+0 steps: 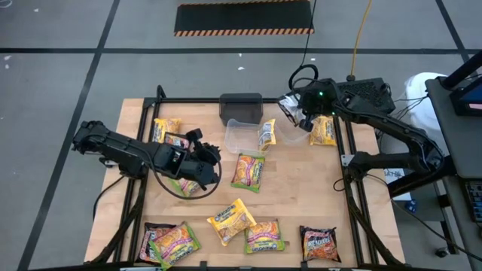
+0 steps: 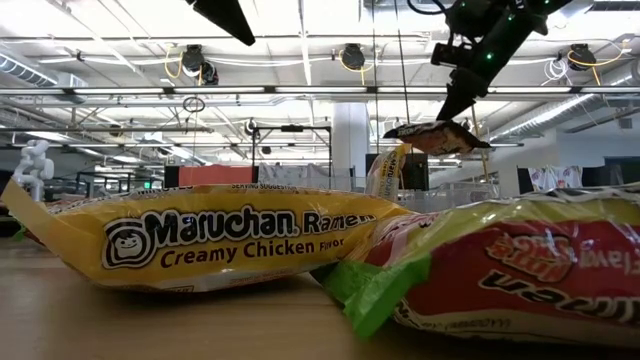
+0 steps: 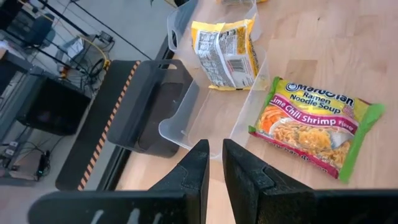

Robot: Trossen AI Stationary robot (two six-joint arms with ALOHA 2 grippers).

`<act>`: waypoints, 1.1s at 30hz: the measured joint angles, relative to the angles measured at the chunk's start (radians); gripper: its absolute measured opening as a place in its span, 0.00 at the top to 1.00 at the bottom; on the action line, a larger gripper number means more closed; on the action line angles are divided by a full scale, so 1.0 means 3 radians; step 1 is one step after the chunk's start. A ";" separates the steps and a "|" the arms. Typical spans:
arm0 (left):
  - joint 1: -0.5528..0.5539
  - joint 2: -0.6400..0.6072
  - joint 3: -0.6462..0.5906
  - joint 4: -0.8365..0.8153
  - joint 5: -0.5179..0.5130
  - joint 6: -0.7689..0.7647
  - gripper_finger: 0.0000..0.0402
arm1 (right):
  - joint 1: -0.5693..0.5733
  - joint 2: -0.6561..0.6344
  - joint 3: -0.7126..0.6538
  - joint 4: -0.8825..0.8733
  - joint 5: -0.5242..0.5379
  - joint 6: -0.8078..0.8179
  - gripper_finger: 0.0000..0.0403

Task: Sort Maruchan noodles
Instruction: Put the black noodle pack into the right transparent bin

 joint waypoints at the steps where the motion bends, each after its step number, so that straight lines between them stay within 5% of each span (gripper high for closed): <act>1: 0.0004 0.0000 0.0000 0.0003 0.0000 -0.0001 0.87 | 0.0000 0.0000 0.0000 -0.0001 -0.0001 0.0000 1.00; 12: 0.0206 0.0000 0.0000 0.0122 -0.0002 0.0164 0.87 | 0.0001 0.0001 0.0000 -0.0003 -0.0004 -0.0038 1.00; 24: 0.0783 0.0299 -0.0001 0.1343 -0.0005 0.2460 0.87 | 0.0007 0.0001 -0.0001 0.0004 -0.0007 -0.0061 1.00; 33: 0.1246 0.0730 -0.0002 0.2045 0.0352 0.3453 0.87 | 0.0116 -0.0009 0.0001 0.0004 -0.0015 -0.0089 1.00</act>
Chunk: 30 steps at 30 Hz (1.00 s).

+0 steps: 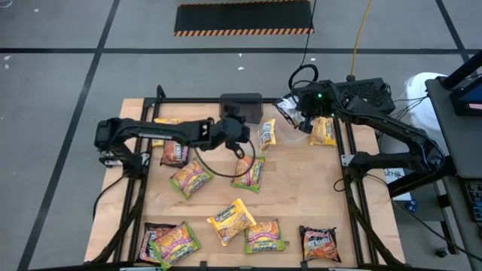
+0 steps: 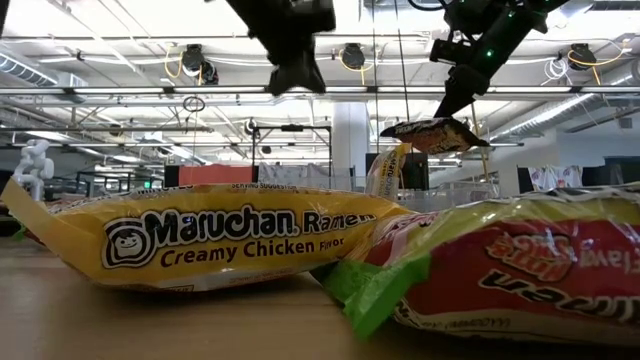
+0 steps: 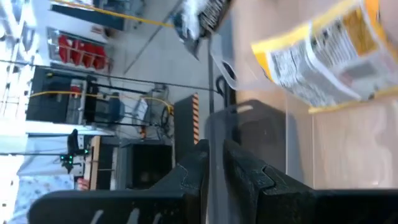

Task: Sort Maruchan noodles
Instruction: Put the black noodle pack into the right transparent bin

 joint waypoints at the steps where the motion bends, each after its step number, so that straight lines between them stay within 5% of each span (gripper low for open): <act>1: 0.0032 0.0057 -0.0002 0.0104 0.0004 0.0085 0.87 | 0.0011 -0.0004 0.0000 0.0001 0.0000 -0.0001 1.00; 14: 0.0330 0.0635 0.0001 0.1431 0.0635 0.0972 0.87 | 0.0039 -0.0004 0.0000 0.0004 -0.0001 -0.0048 1.00; 30: 0.0601 0.0783 0.0002 0.1932 0.1231 0.1110 0.87 | 0.0040 -0.0004 0.0000 0.0003 -0.0111 -0.0047 1.00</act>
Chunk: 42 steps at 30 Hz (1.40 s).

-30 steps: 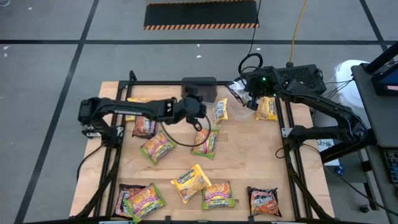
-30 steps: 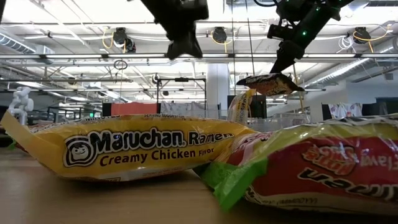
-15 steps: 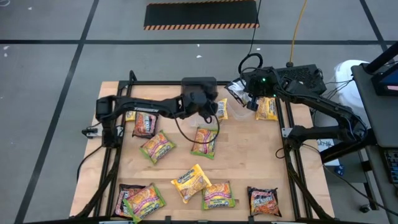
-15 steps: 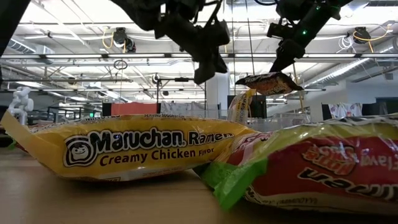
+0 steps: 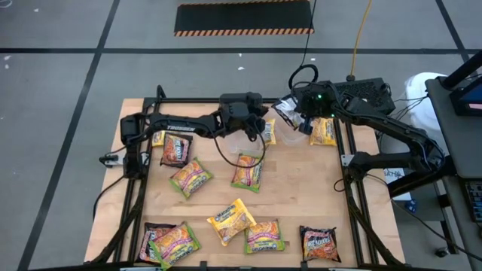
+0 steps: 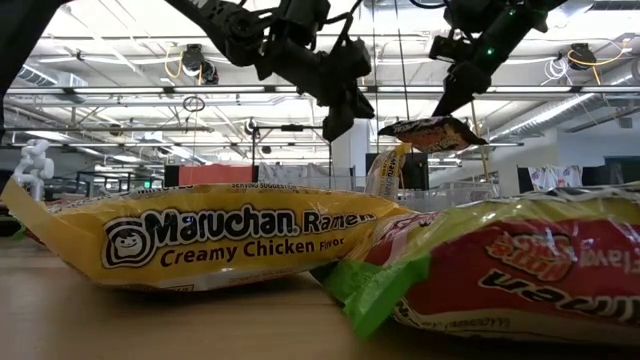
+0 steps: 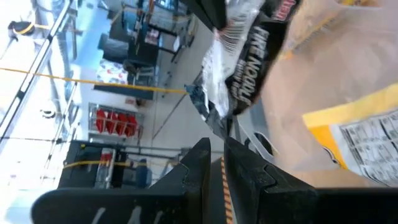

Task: Sort Maruchan noodles
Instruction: Put the black noodle pack into the right transparent bin

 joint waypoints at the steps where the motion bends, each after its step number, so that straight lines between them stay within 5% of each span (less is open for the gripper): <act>1: 0.0018 0.0000 0.0000 -0.0012 0.0067 -0.0012 0.87 | -0.0001 0.0000 0.0000 0.0002 -0.0041 -0.0001 1.00; 34: 0.0129 0.0000 0.0000 -0.0163 0.0529 -0.0225 0.87 | 0.0000 -0.0003 0.0000 0.0048 -0.0065 0.0000 1.00; 42: 0.0136 -0.0004 0.0001 0.0130 0.0461 -0.0932 0.87 | 0.0000 -0.0003 0.0000 0.0048 -0.0067 0.0000 1.00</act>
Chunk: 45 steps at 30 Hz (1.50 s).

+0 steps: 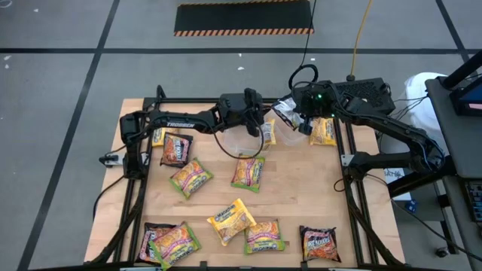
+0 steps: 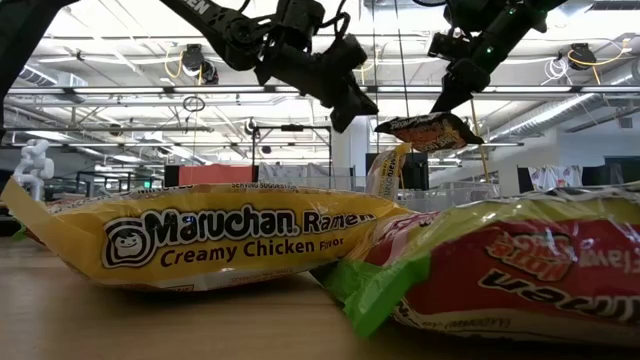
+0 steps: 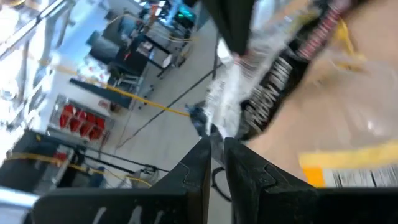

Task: Sort Maruchan noodles
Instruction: Put the black noodle pack into the right transparent bin

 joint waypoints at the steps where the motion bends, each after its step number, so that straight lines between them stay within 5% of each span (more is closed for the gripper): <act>1: 0.0005 0.0000 0.0000 -0.0001 -0.0006 -0.0110 0.87 | 0.0000 0.0000 0.0000 0.0000 0.0000 0.0000 1.00; 6: 0.0008 0.0000 0.0000 -0.0033 -0.0012 -0.0548 0.87 | 0.0000 0.0000 0.0000 0.0000 0.0000 0.0000 1.00; 15: -0.0044 0.0000 0.0000 -0.0045 -0.0041 -0.0424 0.98 | 0.0000 0.0000 0.0000 0.0000 0.0000 0.0000 1.00; 28: -0.0012 0.0000 0.0000 -0.0243 0.0218 -0.0567 0.88 | 0.0000 0.0000 0.0000 0.0000 -0.0001 0.0000 1.00; 45: 0.0081 0.0002 0.0000 -0.0299 0.0277 -0.0407 0.88 | 0.0022 0.0000 0.0000 0.0062 -0.0169 -0.0003 1.00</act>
